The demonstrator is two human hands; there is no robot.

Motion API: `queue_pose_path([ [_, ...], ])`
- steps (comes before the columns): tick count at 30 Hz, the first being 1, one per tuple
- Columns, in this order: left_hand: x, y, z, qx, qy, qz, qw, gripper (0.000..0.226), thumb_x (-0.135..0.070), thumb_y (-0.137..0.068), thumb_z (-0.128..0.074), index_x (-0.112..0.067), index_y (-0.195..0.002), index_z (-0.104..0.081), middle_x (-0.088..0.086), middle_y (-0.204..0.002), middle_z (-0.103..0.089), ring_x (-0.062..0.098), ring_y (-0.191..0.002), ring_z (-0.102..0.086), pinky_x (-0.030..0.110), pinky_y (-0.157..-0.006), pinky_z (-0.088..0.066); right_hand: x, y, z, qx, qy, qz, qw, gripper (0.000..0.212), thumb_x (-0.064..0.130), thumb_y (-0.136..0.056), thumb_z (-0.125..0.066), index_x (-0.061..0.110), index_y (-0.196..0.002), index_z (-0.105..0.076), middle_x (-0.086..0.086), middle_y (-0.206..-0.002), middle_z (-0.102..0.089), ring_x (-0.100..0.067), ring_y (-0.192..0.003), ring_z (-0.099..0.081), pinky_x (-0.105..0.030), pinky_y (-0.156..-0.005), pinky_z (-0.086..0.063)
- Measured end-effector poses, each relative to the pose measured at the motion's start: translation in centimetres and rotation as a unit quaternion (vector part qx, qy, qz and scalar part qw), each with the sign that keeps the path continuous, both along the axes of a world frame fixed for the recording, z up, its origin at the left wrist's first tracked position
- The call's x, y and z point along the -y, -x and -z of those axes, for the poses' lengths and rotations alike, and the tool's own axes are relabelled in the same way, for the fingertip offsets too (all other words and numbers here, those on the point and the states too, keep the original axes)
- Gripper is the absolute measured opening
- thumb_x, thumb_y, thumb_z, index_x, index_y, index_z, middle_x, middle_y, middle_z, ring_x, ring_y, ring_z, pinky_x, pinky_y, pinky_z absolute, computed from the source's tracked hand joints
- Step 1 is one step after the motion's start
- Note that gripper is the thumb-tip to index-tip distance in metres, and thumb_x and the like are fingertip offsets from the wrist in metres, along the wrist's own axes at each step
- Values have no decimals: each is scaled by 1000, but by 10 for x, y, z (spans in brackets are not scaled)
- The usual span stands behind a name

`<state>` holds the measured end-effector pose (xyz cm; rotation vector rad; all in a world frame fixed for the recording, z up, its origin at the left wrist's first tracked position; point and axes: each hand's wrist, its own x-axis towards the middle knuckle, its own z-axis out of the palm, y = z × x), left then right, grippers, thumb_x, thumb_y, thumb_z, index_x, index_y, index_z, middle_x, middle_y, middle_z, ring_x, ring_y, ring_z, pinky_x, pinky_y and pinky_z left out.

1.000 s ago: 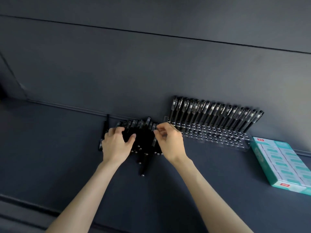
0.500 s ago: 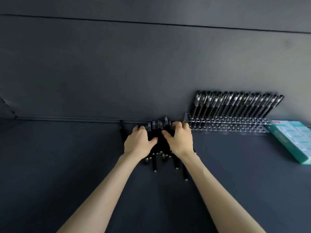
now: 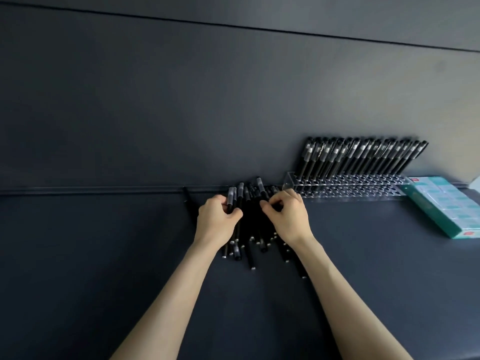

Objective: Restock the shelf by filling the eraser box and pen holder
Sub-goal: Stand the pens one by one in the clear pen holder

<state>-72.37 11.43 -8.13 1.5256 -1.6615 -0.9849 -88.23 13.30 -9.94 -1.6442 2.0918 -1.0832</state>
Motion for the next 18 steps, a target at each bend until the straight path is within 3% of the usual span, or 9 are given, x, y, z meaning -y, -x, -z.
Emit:
queue_pose_path([
  [3,3,-1,2,-34,21,-4,999,21,-19,-93,-53,1,-94,-58,18,-80,-66,23,-64,-58,42,-63,-52,0,-3,-3,34,27,-1,999,16,25,-85,-66,16,-73,-62,9,-83,-51,-13,-93,-45,-19,-83,-33],
  [5,2,0,-1,-64,20,4,998,20,-20,-99,-44,-1,-99,-52,10,-79,-60,17,-56,-53,34,-57,-49,0,-3,-10,77,39,-7,996,18,25,-86,-65,17,-71,-61,12,-74,-52,-10,-81,-50,-19,-75,-37],
  [7,-3,3,-7,-147,-15,16,989,15,-19,-102,-37,-6,-106,-44,2,-79,-51,9,-46,-44,23,-42,-40,-2,-2,-19,148,41,-26,988,18,24,-89,-62,15,-74,-61,14,-57,-52,1,-57,-47,-13,-58,-37],
  [9,-7,7,-12,-234,-49,20,971,9,-15,-102,-35,-8,-104,-41,1,-79,-47,7,-45,-36,22,-39,-29,-5,3,-27,206,43,-50,976,17,24,-91,-61,12,-79,-63,16,-48,-50,1,-47,-43,-12,-52,-35],
  [13,-16,22,-26,-302,-68,33,950,7,-13,-98,-39,-11,-92,-41,-2,-65,-40,8,-44,-26,25,-40,-16,-16,21,-36,264,42,-95,959,18,27,-91,-60,11,-86,-66,-14,-70,-62,-14,-61,-53,-30,-62,-48],
  [16,-29,46,-33,-299,-67,60,950,16,-25,-98,-48,-12,-88,-46,-5,-55,-27,8,-42,-21,22,-38,-12,-27,40,-44,340,58,-121,931,5,10,-91,-58,6,-91,-62,-6,-70,-64,-13,-60,-57,-27,-60,-51],
  [18,-38,68,-34,-293,-69,73,951,21,-28,-97,-49,-11,-86,-49,-6,-53,-27,7,-41,-21,20,-38,-13,-34,58,-51,370,76,-129,917,11,2,-88,-60,6,-98,-59,0,-68,-65,-11,-59,-59,-25,-58,-51],
])
